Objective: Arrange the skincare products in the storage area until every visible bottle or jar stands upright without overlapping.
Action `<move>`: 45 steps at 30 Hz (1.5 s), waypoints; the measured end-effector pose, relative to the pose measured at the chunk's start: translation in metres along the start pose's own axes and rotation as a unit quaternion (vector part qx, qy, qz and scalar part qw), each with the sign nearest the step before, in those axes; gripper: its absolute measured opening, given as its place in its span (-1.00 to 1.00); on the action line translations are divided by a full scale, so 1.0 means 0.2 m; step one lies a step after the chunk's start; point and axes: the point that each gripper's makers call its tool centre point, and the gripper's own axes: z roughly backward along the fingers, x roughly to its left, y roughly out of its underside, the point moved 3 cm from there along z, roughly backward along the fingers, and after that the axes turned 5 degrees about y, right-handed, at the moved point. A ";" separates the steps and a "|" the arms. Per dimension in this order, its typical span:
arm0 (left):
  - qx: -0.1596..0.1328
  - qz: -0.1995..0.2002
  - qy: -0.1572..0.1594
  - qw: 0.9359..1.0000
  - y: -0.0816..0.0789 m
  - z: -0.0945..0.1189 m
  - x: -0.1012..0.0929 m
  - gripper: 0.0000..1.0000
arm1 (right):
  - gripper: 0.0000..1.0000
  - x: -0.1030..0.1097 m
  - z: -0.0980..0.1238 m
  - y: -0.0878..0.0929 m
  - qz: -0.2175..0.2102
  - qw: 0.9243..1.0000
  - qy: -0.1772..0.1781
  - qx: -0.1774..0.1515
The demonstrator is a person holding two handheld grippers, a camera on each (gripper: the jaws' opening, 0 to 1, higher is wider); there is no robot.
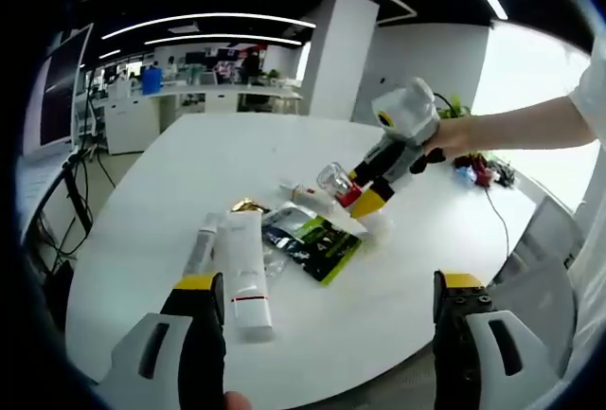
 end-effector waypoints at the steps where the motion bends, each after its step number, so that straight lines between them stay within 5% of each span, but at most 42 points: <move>1: 0.000 0.000 0.000 1.000 0.00 0.00 0.00 0.79 | -0.44 -0.01 0.02 0.01 -0.009 1.000 0.005 -0.008; 8: 0.006 -0.002 0.001 1.000 0.01 0.00 0.00 0.79 | -0.45 -0.04 0.15 0.05 -0.051 0.993 0.024 -0.104; 14: 0.013 -0.011 0.000 1.000 0.02 -0.01 0.00 0.78 | -0.45 -0.06 0.24 0.11 -0.087 0.979 0.064 -0.175; 22: 0.021 -0.024 0.000 1.000 0.03 -0.01 -0.01 0.78 | -0.45 -0.01 0.32 0.20 -0.089 0.967 0.099 -0.218; 34: 0.032 -0.039 0.004 0.999 0.04 -0.02 -0.03 0.77 | -0.45 0.04 0.38 0.27 -0.106 0.961 0.121 -0.226; 45: 0.029 -0.037 0.008 0.999 0.04 -0.02 -0.03 0.75 | -0.45 0.02 0.41 0.29 -0.050 0.980 0.067 -0.183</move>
